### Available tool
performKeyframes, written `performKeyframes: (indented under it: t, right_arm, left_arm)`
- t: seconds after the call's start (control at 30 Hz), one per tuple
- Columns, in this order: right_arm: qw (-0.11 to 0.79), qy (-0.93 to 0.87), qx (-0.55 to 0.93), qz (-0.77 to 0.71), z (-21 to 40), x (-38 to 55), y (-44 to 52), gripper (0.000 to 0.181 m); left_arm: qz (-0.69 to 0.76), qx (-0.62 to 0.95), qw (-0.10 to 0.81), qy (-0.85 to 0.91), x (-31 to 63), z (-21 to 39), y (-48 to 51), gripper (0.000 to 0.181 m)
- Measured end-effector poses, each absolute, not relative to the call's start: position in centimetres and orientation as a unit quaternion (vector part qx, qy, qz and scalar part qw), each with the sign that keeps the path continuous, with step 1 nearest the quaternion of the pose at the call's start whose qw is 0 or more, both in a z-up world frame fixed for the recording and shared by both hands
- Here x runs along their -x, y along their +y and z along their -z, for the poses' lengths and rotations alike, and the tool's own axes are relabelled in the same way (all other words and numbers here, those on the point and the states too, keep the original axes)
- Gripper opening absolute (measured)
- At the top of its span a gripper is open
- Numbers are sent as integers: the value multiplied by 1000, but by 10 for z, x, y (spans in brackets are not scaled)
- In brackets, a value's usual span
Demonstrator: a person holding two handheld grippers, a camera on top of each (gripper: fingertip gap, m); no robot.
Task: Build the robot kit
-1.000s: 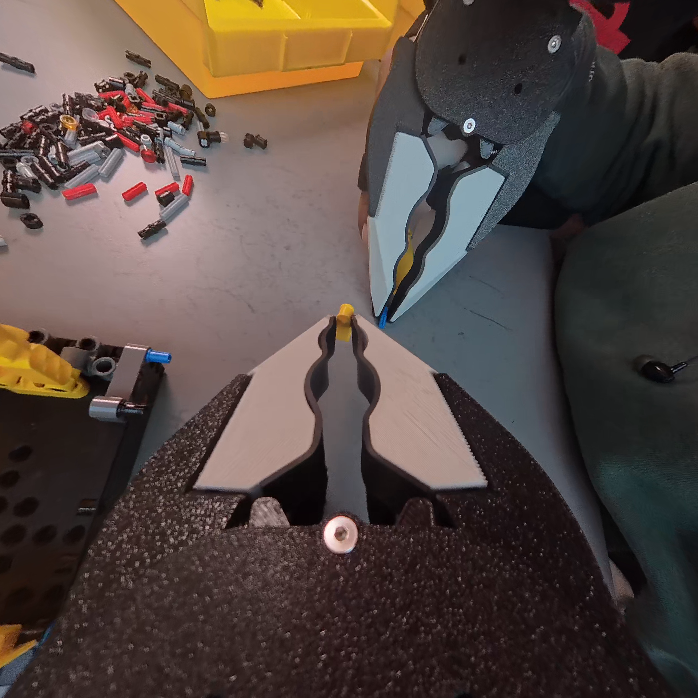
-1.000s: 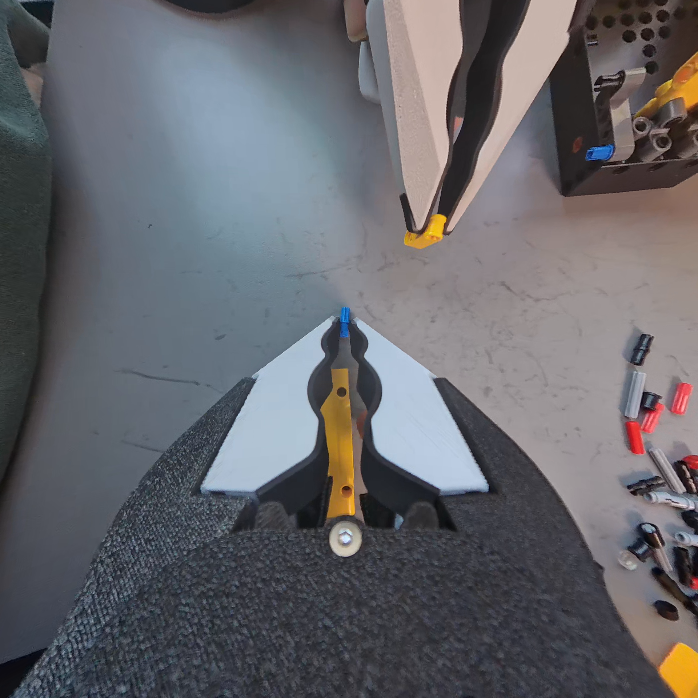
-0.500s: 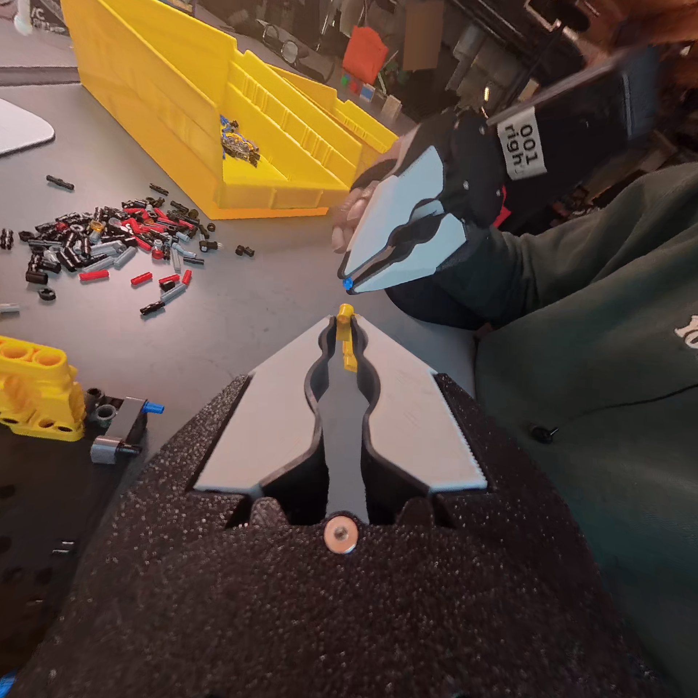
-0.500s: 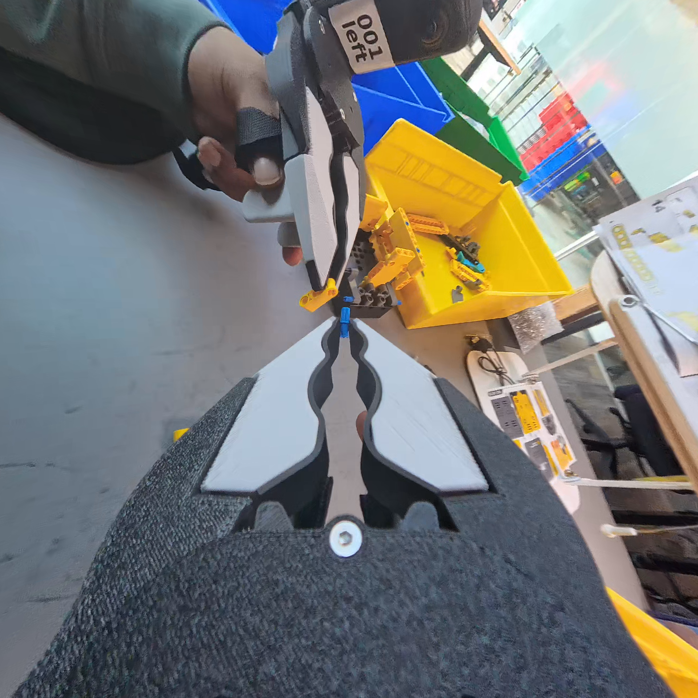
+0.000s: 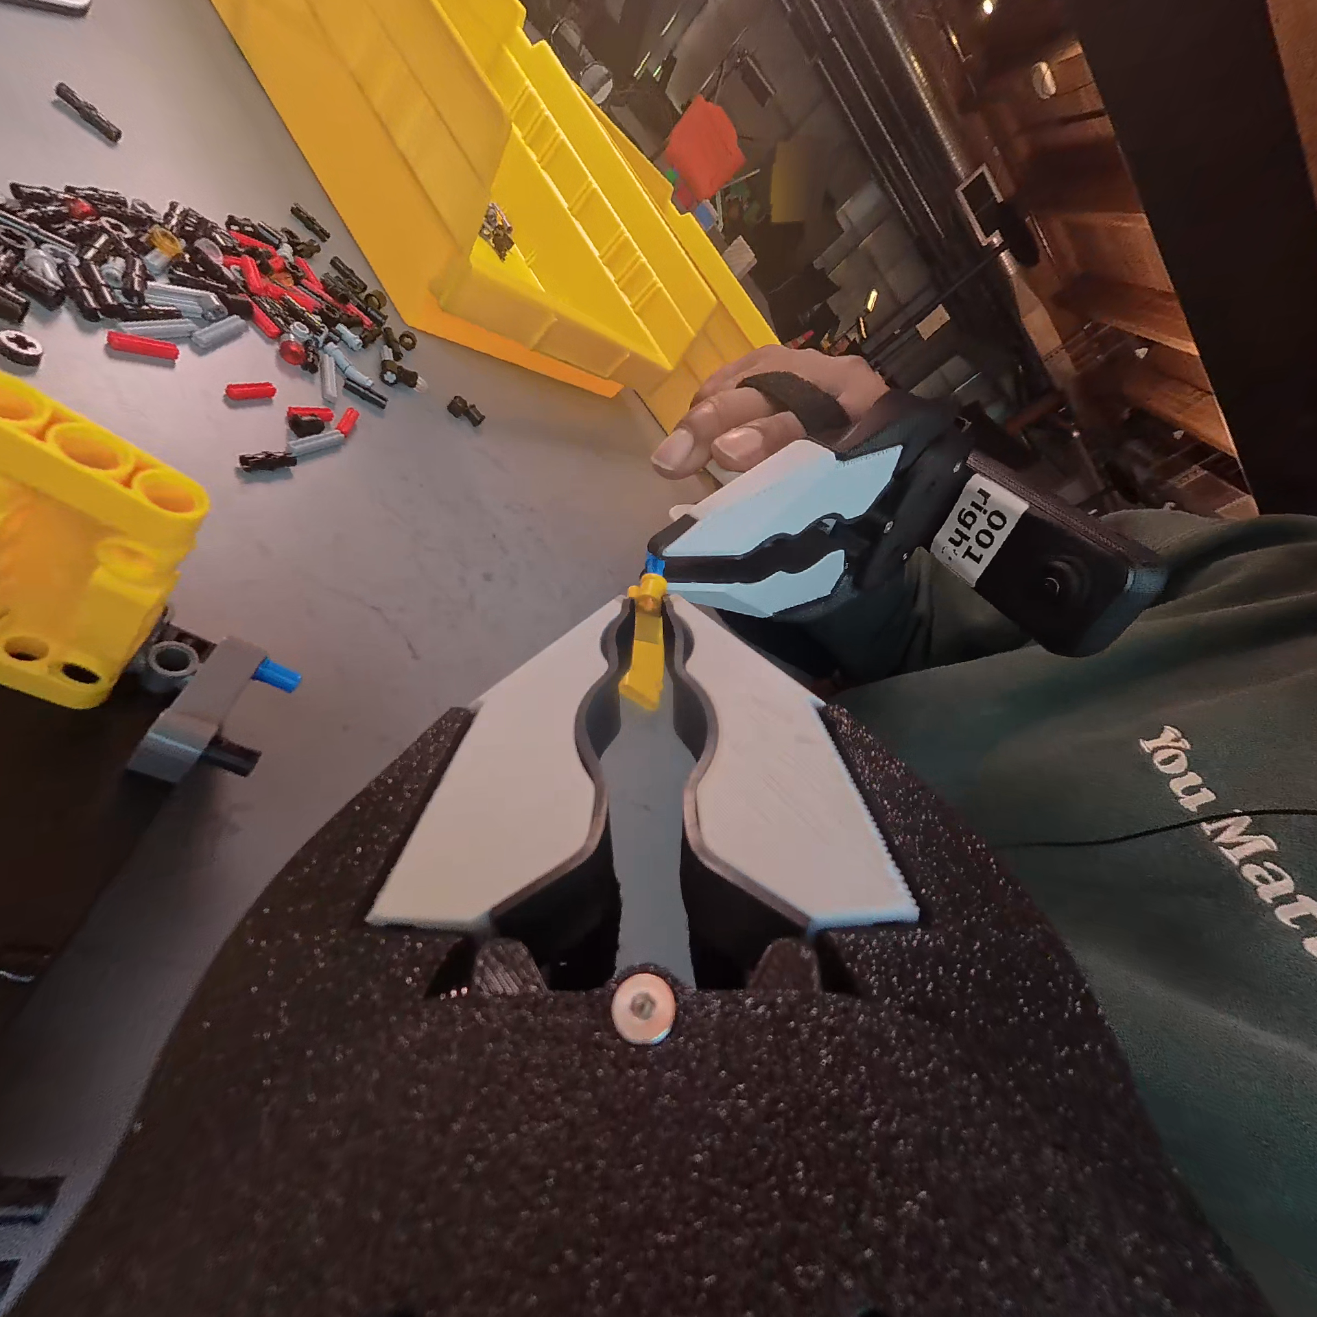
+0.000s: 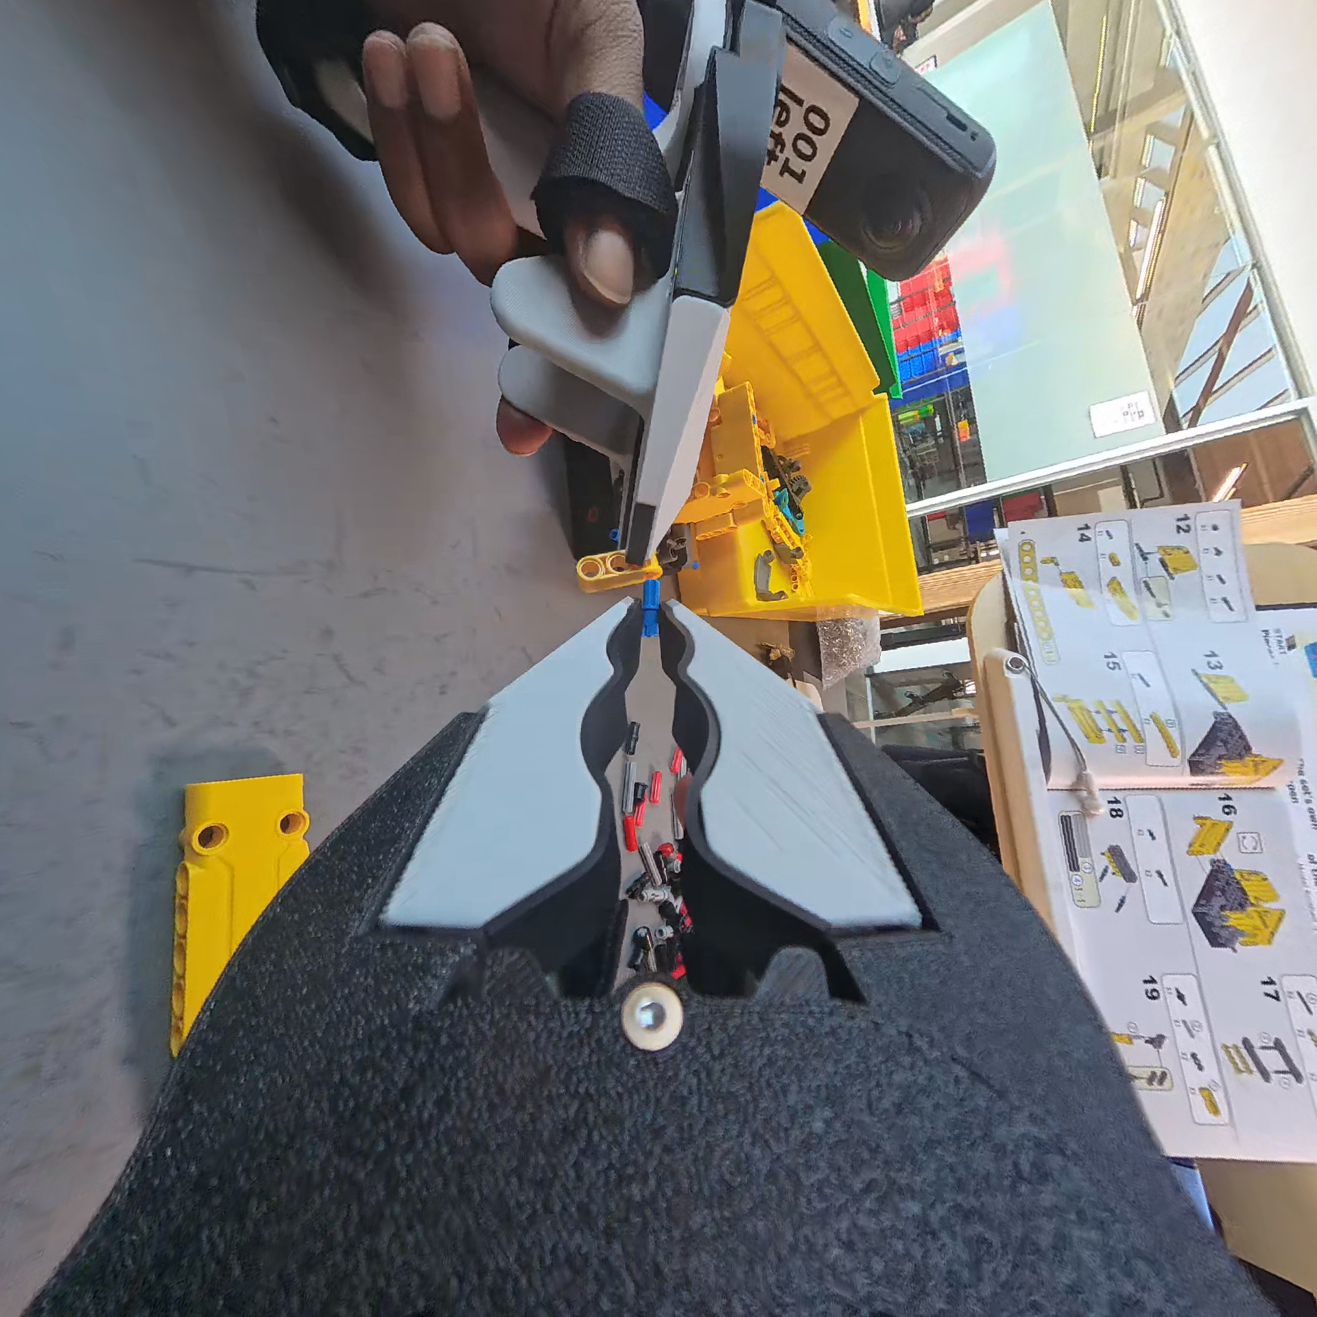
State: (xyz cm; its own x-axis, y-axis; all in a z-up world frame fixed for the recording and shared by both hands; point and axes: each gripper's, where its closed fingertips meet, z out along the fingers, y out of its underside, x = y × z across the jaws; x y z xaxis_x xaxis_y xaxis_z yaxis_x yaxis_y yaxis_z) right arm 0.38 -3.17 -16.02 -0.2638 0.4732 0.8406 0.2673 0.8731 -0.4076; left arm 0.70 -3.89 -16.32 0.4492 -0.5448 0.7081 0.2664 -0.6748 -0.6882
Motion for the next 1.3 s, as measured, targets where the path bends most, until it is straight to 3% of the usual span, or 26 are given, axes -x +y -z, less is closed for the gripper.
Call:
performKeyframes:
  t: [0.57, 0.83, 1.13, 1.3]
  right_arm:
    - [518, -828, 207, -61, 183, -7, -40, 3]
    - [506, -835, 209, -55, 190, -7, -43, 3]
    - [452, -827, 307, -132, 197, -10, -39, 3]
    - [360, -819, 394, -211, 217, -17, -38, 4]
  left_arm:
    - [421, 810, 375, 164, -13, 188, -45, 6]
    - [447, 808, 349, 159, -16, 190, -50, 5]
    - [336, 829, 386, 224, -15, 197, -46, 6]
    - [288, 847, 369, 252, -12, 212, -48, 6]
